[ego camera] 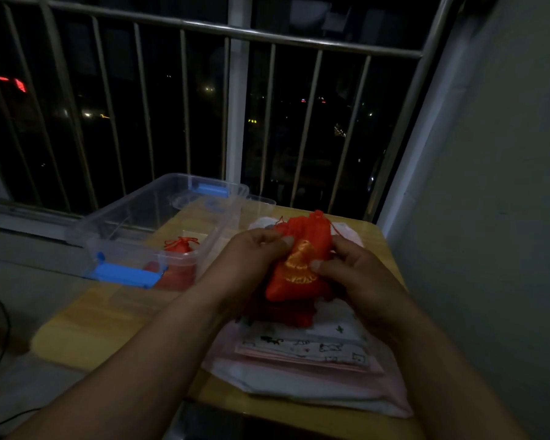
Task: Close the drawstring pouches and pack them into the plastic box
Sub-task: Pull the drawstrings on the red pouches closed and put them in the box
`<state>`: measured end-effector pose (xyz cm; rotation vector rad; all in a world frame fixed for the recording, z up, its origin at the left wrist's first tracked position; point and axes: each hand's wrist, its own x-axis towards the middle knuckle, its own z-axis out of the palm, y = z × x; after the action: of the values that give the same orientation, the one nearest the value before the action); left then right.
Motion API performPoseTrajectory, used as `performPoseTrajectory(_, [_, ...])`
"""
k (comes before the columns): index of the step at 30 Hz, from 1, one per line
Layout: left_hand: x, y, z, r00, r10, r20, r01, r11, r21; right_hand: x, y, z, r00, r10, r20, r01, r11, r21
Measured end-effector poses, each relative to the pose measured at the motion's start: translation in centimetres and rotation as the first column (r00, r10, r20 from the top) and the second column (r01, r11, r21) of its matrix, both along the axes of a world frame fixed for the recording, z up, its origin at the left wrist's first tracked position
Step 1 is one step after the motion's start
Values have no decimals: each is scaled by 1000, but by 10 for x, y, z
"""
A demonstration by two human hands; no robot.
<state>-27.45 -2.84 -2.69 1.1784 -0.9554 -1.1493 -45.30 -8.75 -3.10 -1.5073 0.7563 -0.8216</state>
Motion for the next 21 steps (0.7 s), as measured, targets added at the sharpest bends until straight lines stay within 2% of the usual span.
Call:
performPoseTrajectory(2, [-2,0,-1,998,32,46,-32,999,-18,1,5,0,1000,-10,6,10,1000,9])
performPoseTrajectory(6, [-10,3,0,995,9,101,-6,1000,-29,5,4,-1,983,-160,90,150,983,107])
performPoseTrajectory(11, [-15,8,5,986,-74,-152,87,993,80,5,5,-2,978,-173,115,160,980,114])
performPoseTrajectory(14, [-14,7,5,970,11,-244,8,997,76,8,6,-2,970,-165,180,137,978,156])
performPoseTrajectory(16, [-14,6,3,979,66,-193,-51,995,85,8,4,-3,955,-186,232,144,972,185])
performPoseTrajectory(19, [-16,8,2,991,-55,-121,64,995,72,8,2,-3,949,-208,237,165,968,190])
performPoseTrajectory(21, [-18,7,1,993,-65,-95,73,994,85,8,3,-4,959,-199,200,168,973,160])
